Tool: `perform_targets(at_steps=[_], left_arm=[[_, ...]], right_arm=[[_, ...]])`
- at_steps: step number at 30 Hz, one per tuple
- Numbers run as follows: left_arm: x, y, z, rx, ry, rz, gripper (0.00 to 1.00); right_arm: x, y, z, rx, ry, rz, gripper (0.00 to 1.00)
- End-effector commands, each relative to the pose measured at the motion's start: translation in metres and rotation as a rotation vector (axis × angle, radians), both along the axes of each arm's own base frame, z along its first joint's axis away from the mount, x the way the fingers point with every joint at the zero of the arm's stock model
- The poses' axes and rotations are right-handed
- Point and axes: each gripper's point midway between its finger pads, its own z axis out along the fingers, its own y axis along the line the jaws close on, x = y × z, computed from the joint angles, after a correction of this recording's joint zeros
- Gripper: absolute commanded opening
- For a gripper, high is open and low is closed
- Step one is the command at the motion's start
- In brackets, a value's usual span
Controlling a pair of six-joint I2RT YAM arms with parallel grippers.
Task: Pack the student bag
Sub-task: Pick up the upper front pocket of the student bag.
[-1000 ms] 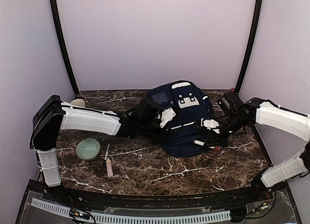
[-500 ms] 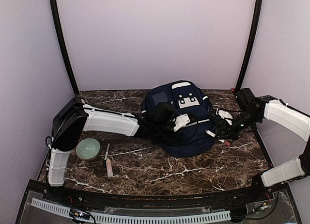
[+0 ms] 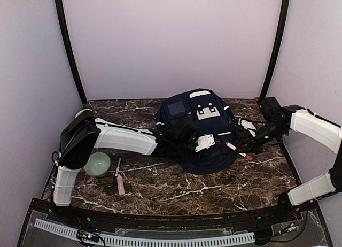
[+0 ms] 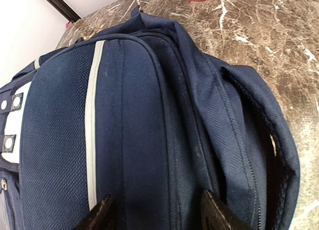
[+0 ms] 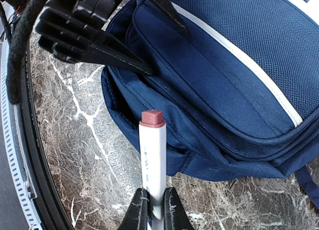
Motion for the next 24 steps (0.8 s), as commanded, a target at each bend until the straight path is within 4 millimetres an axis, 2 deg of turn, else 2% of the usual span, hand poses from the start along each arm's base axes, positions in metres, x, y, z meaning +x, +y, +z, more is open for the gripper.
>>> perform_targets(at_steps=[1,5,8,13,16,18,20,21,24], left_arm=[[0.018,-0.001,0.008,0.016,-0.107,0.081,0.59],[0.049,0.012,0.018,0.052,-0.253,0.229,0.55],[0.060,0.017,0.034,0.039,-0.317,0.288,0.48],[0.067,0.018,0.089,-0.091,-0.373,0.352,0.32],[0.071,0.020,0.117,-0.147,-0.413,0.374,0.28],[0.076,0.019,0.128,-0.170,-0.406,0.375,0.21],[0.079,0.017,0.131,-0.195,-0.349,0.361,0.05],[0.082,0.017,0.134,-0.210,-0.320,0.355,0.00],[0.086,0.018,0.140,-0.254,-0.245,0.339,0.00]], right_arm=[[0.007,0.004,0.009,0.036,-0.021,-0.006,0.02],[0.008,0.005,0.010,0.041,-0.022,-0.010,0.02],[0.009,0.004,0.013,0.047,-0.027,-0.019,0.02],[0.009,0.004,0.014,0.044,-0.032,-0.027,0.02],[0.010,0.003,0.013,0.045,-0.031,-0.035,0.02],[0.010,0.005,0.014,0.055,-0.026,-0.035,0.02],[0.011,0.005,0.017,0.061,-0.032,-0.040,0.02],[0.012,0.005,0.018,0.060,-0.034,-0.041,0.02],[0.014,0.005,0.021,0.059,-0.048,-0.047,0.02]])
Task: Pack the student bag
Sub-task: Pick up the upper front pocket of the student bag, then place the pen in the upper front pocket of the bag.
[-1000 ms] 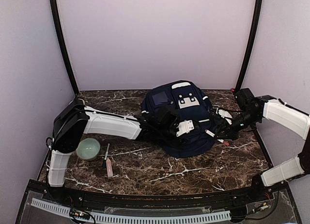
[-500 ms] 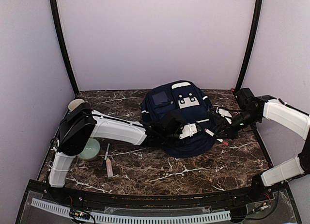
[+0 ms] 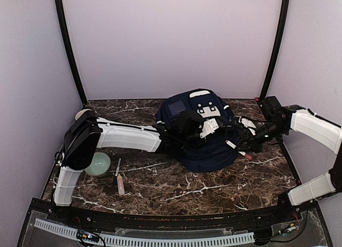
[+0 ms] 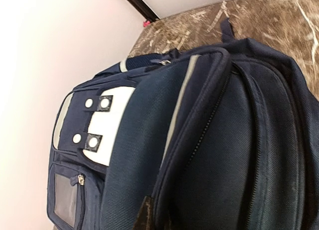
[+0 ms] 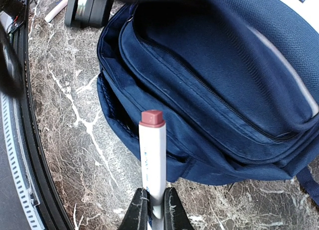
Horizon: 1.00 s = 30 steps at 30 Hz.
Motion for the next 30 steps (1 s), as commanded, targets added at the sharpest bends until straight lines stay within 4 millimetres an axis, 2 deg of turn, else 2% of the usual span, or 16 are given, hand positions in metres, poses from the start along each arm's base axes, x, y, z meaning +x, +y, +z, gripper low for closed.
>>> perform_targets(at_steps=[1,5,8,12,14,15,19,24,30], left_arm=[[0.024,0.015,0.089,-0.226,0.024,0.021,0.00],[0.024,0.016,0.101,-0.317,0.108,-0.018,0.00],[0.023,0.017,0.111,-0.378,0.160,-0.048,0.00],[0.022,0.018,0.133,-0.451,0.188,-0.078,0.00],[0.023,0.017,0.146,-0.480,0.186,-0.094,0.00],[0.023,0.016,0.152,-0.494,0.181,-0.103,0.00],[0.027,0.010,0.173,-0.534,0.170,-0.126,0.00],[0.029,0.004,0.181,-0.570,0.189,-0.142,0.00],[0.029,0.005,0.180,-0.604,0.222,-0.137,0.00]], right_arm=[[0.009,0.003,0.018,0.032,-0.058,-0.013,0.02],[0.015,0.001,0.024,0.022,-0.097,-0.023,0.02],[0.026,0.000,0.043,0.015,-0.169,-0.033,0.02],[0.049,-0.003,0.072,-0.017,-0.294,-0.054,0.02],[0.059,-0.002,0.079,-0.038,-0.335,-0.058,0.02],[0.067,-0.001,0.091,-0.045,-0.379,-0.058,0.03],[0.087,0.008,0.110,-0.081,-0.486,-0.033,0.02],[0.096,0.027,0.110,-0.144,-0.580,0.043,0.03],[0.103,0.043,0.088,-0.214,-0.675,0.113,0.03]])
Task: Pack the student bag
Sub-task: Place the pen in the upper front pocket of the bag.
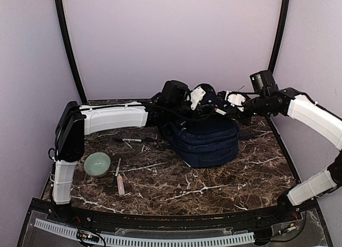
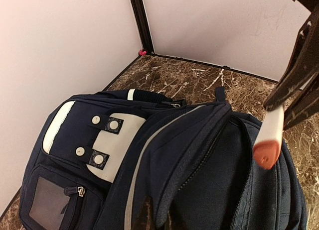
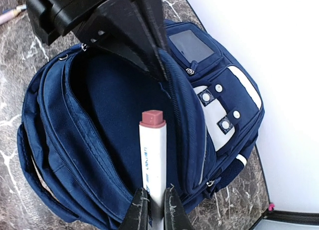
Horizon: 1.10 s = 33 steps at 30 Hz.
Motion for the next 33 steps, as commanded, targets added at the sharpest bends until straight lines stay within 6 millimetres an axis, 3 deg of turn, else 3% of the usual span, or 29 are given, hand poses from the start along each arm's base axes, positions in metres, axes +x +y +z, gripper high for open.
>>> perform_targets(at_steps=[1,5,12,17,23,25,30,33], left_arm=[[0.000,-0.003,0.099,-0.248,-0.105,-0.015,0.00],[0.001,-0.001,0.103,-0.316,-0.063,-0.021,0.00],[0.006,0.003,0.107,-0.373,-0.018,-0.032,0.00],[0.003,0.002,0.107,-0.399,0.014,-0.070,0.00],[0.000,0.001,0.113,-0.421,0.022,-0.090,0.00],[0.001,0.002,0.115,-0.422,0.018,-0.085,0.00],[0.003,0.004,0.115,-0.412,0.009,-0.069,0.00],[0.005,0.006,0.111,-0.399,0.006,-0.059,0.00]], right_arm=[[0.018,0.006,-0.011,-0.075,-0.114,0.020,0.02],[0.024,0.011,-0.025,-0.117,-0.132,0.051,0.03],[0.019,0.014,-0.053,-0.160,-0.173,0.097,0.03],[0.033,0.020,-0.064,-0.188,-0.225,0.104,0.03],[0.050,0.042,-0.050,-0.142,-0.324,0.094,0.03],[0.055,0.045,-0.046,-0.144,-0.361,0.076,0.08],[0.068,0.030,-0.027,-0.121,-0.421,-0.089,0.29],[0.053,0.026,-0.030,-0.122,-0.348,-0.072,0.32]])
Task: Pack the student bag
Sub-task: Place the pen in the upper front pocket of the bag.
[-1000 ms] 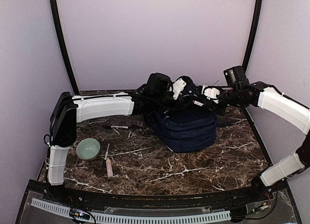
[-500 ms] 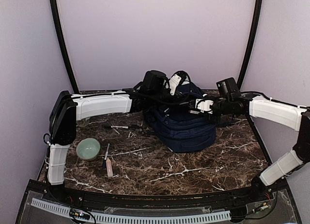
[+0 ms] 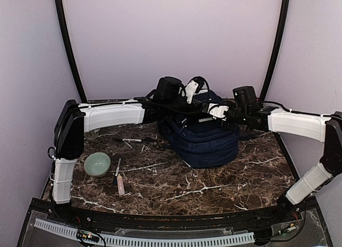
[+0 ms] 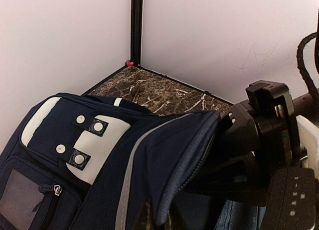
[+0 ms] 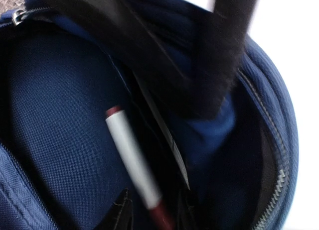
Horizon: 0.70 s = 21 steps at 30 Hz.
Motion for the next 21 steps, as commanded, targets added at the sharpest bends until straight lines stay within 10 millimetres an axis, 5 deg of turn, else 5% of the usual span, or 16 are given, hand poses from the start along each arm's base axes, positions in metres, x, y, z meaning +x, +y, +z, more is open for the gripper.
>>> perform_targets(at_steps=[1,11,15,21], left_arm=[[0.000,0.006,0.097,-0.203,-0.178,0.002,0.00],[0.007,0.012,0.072,-0.137,-0.184,0.032,0.00],[0.005,0.012,0.065,-0.143,-0.151,0.008,0.00],[0.004,0.012,0.056,-0.138,-0.130,0.006,0.00]], right_arm=[[-0.010,-0.008,0.019,0.052,0.023,-0.050,0.32],[-0.136,0.010,0.022,0.208,0.510,0.231,0.33],[-0.157,0.026,0.005,0.210,0.590,0.284,0.32],[-0.177,0.054,-0.046,0.094,0.670,0.346,0.26]])
